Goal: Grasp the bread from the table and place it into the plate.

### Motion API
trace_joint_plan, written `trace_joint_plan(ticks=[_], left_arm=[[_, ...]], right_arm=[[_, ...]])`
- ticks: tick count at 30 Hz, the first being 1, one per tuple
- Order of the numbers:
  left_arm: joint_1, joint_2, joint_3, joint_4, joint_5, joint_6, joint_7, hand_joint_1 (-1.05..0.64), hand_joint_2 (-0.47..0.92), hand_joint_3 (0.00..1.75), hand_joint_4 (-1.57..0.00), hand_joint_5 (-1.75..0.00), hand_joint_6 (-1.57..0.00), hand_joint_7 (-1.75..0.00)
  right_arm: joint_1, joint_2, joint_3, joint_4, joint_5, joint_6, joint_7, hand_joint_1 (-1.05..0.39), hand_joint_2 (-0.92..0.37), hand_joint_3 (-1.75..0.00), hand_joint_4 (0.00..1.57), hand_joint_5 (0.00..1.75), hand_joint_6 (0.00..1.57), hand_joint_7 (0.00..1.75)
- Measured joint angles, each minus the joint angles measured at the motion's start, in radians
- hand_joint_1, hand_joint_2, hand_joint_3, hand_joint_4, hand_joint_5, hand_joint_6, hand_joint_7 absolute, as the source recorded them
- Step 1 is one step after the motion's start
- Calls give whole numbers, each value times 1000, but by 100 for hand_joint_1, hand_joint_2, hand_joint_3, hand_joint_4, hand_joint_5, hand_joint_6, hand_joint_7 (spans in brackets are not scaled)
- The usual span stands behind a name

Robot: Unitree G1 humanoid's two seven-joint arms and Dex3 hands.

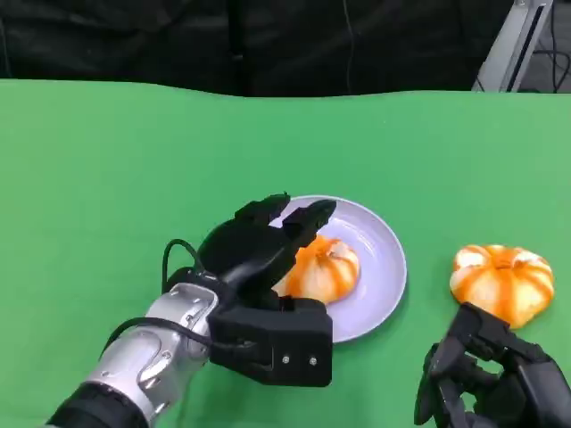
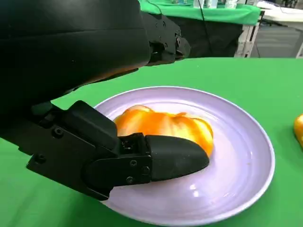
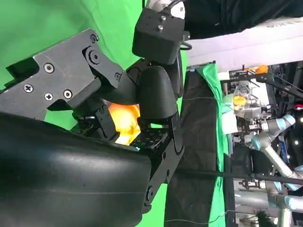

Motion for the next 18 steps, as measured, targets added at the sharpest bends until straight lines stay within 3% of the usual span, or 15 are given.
trace_joint_plan(ticks=[8, 9, 12, 14, 18], left_arm=[[95, 26, 86, -162, -135, -26, -55, -94, 92, 60, 0, 0, -7, -2], [102, 29, 92, -175, -145, -26, -64, -76, 92, 42, -5, -2, -18, -4], [173, 34, 161, -297, -306, -9, -183, -41, 92, 18, -29, -10, -40, -7], [237, 32, 225, -408, -456, 14, -265, -20, 92, 20, -44, -10, -50, -6], [342, 24, 333, -552, -707, 88, -381, -9, 92, 29, -73, -17, -66, -8]], right_arm=[[0, 1, 5, 0, -2, -2, -2, -12, -56, -123, 84, 175, 71, 166], [0, 1, 5, 0, -2, -2, -2, -12, -56, -123, 84, 175, 71, 166], [-1, 1, 3, 0, -1, -3, -1, -12, -55, -123, 83, 175, 71, 166], [-1, 0, -1, 1, -1, -3, -1, -12, -55, -124, 83, 175, 71, 165], [-6, 0, 0, 2, -2, -1, -3, -12, -55, -124, 83, 175, 72, 165]])
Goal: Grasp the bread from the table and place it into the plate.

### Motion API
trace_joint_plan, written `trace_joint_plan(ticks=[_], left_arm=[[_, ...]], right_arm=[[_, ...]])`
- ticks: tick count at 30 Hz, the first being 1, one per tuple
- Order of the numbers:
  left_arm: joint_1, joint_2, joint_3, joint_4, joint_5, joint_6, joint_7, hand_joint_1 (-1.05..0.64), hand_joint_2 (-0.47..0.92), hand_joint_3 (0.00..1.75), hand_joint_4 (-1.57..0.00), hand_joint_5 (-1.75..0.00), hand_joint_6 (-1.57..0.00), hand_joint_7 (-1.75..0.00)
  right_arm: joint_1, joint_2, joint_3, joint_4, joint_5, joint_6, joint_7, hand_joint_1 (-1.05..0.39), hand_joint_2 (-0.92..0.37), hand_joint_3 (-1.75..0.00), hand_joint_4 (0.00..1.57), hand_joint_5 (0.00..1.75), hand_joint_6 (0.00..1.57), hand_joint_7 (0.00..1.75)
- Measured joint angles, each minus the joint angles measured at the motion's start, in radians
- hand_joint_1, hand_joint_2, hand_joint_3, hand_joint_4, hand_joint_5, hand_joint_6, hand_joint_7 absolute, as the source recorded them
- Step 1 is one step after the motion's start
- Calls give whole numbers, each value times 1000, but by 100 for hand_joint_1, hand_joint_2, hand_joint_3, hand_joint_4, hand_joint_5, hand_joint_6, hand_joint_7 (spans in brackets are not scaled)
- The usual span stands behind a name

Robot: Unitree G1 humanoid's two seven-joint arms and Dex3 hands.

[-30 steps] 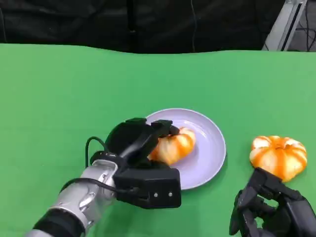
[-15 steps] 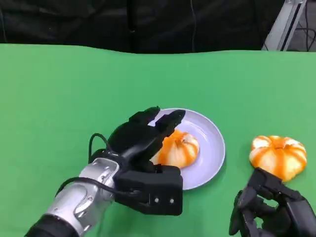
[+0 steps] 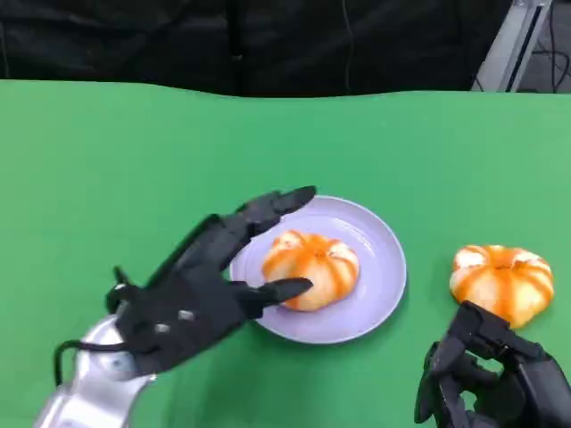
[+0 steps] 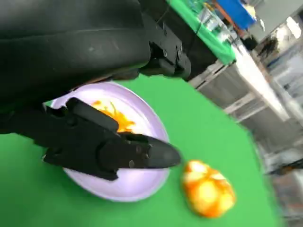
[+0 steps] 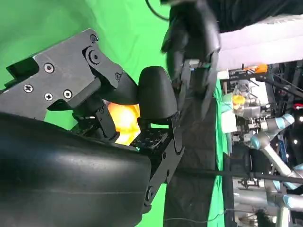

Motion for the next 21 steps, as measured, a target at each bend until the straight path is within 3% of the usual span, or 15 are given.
trace_joint_plan(ticks=[1, 3, 4, 5, 6, 7, 8, 10, 13, 21], left_arm=[[30, -2, 22, -27, -58, 17, -24, -7, 92, 34, -88, -23, -77, -11], [83, -3, 60, -82, -150, 61, -60, -7, 82, 57, -104, -36, -94, -12], [106, -2, 76, -110, -189, 84, -75, -9, 78, 66, -102, -66, -107, -15], [130, 1, 94, -140, -231, 111, -93, -9, 76, 70, -98, -81, -111, -17], [152, 4, 112, -167, -271, 139, -109, -10, 73, 79, -89, -108, -115, -27], [176, 8, 134, -193, -319, 170, -127, -11, 69, 87, -83, -128, -108, -53], [203, 15, 158, -215, -375, 203, -151, -11, 67, 93, -80, -145, -95, -93], [262, 33, 202, -245, -462, 256, -194, -7, 70, 96, -78, -165, -83, -133], [341, 63, 260, -262, -523, 282, -238, -7, 72, 95, -79, -174, -77, -154], [408, 47, 301, -153, -566, 253, -318, -13, 61, 108, -85, -175, -75, -170]], right_arm=[[0, 0, 0, 0, -1, 0, -1, -12, -55, -124, 83, 175, 72, 165], [-1, 0, 0, 2, -3, 0, -1, -12, -55, -124, 83, 175, 72, 165], [-2, 0, -1, 3, -4, 0, -1, -12, -55, -125, 83, 175, 72, 165], [-3, 0, 0, 4, -5, -1, -1, -12, -55, -125, 83, 175, 72, 165], [-4, 0, -1, 5, -6, -1, -1, -12, -55, -125, 83, 175, 71, 165], [-6, 0, -1, 7, -6, -2, 0, -12, -55, -125, 83, 175, 71, 165], [-7, 0, -1, 9, -6, -3, 2, -12, -55, -125, 83, 175, 71, 165], [-7, -1, -2, 13, -5, -4, 2, -12, -55, -125, 83, 175, 71, 165], [-8, -1, -2, 17, -6, -5, 3, -13, -55, -125, 83, 175, 71, 165], [-23, -4, -13, 41, 9, -12, 27, -13, -57, -120, 83, 175, 70, 165]])
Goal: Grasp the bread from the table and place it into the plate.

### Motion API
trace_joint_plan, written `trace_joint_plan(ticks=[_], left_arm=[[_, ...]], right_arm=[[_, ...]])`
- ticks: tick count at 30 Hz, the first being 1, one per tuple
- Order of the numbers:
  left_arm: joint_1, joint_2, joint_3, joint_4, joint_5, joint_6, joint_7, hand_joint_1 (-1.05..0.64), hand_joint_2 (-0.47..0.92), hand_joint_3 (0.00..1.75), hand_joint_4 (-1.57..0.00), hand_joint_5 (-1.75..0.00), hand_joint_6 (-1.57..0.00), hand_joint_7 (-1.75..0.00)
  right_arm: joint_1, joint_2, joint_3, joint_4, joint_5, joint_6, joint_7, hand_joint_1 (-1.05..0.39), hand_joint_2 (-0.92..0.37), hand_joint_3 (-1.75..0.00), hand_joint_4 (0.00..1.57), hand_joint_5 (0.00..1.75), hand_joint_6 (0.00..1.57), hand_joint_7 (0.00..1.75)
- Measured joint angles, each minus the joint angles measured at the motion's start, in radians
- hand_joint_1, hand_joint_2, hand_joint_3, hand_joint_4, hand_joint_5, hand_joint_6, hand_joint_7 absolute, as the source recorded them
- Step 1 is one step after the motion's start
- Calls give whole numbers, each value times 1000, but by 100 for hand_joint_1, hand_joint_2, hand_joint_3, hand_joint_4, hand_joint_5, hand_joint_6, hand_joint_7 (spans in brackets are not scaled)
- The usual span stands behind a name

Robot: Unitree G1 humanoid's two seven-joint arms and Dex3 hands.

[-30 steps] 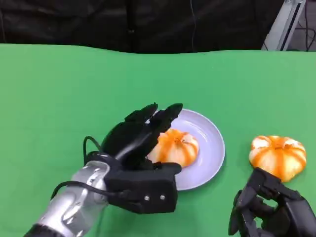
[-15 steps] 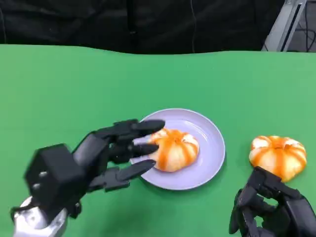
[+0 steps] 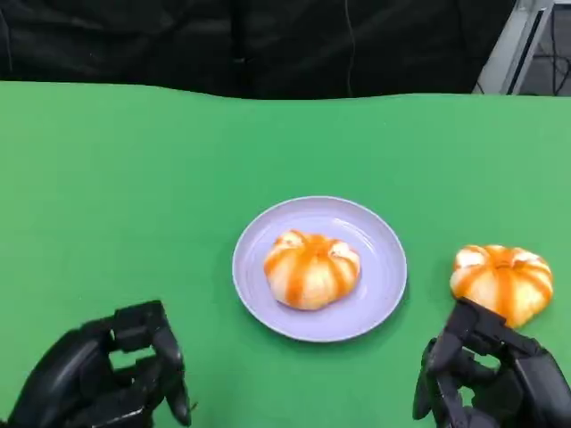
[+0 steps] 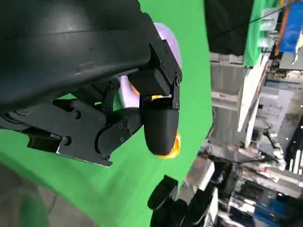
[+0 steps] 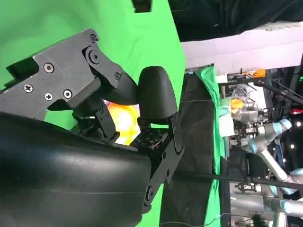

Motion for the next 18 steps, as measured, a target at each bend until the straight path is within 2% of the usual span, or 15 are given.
trace_joint_plan(ticks=[8, 15, 18], left_arm=[[-29, -55, 9, 59, 21, -48, 15, -10, 54, 122, -89, -175, -75, -174], [-28, -91, 14, 59, 47, -64, 73, -12, 55, 120, -88, -175, -73, -175], [-27, -96, 14, 55, 61, -63, 88, -10, 52, 125, -88, -175, -73, -175]], right_arm=[[-3, -3, -12, 7, 10, -6, 15, -12, -59, -118, 83, 175, 69, 166], [9, -3, -12, 5, 12, -7, 18, -13, -59, -117, 82, 175, 68, 167], [21, -3, -12, -1, 13, -7, 18, -13, -59, -116, 83, 175, 68, 168]])
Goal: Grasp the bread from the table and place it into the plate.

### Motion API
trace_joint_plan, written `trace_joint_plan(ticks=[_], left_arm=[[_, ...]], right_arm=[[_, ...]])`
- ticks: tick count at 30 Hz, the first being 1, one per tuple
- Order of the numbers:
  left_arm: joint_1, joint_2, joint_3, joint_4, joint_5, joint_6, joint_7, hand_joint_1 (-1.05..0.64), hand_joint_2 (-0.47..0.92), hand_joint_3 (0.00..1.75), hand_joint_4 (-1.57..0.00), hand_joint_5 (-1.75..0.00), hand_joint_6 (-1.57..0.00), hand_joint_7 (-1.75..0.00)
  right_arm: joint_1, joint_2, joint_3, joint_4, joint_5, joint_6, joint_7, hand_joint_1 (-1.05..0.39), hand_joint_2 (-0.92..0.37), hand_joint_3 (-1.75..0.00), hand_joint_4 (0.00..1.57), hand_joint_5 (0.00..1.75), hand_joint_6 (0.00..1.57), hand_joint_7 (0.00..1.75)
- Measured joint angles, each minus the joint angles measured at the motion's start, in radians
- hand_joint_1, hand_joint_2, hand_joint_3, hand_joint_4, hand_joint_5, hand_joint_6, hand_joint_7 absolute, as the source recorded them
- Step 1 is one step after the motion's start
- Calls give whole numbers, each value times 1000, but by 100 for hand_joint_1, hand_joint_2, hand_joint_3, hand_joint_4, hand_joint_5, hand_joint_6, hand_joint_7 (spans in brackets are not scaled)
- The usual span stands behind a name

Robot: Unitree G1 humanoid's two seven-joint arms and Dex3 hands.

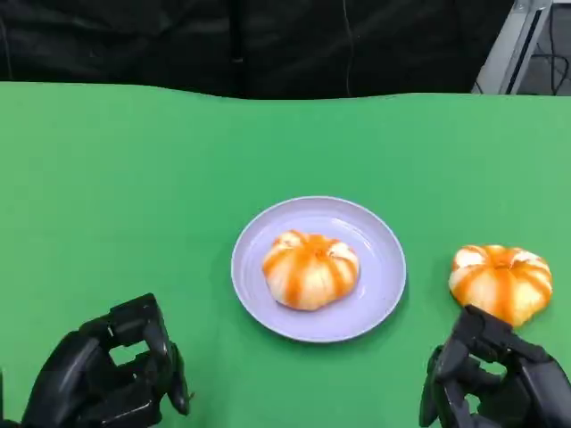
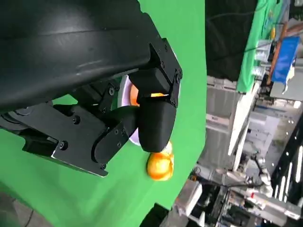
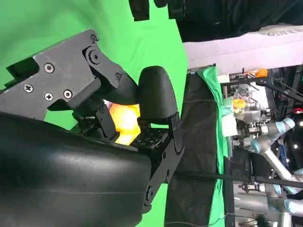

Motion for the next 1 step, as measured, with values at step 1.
trace_joint_plan(ticks=[1], left_arm=[[1, -1, 0, -4, 2, 0, 5, -10, 52, 125, -88, -175, -73, -175]], right_arm=[[1, 0, 0, -3, -1, 0, 0, -13, -59, -116, 83, 175, 68, 168]])
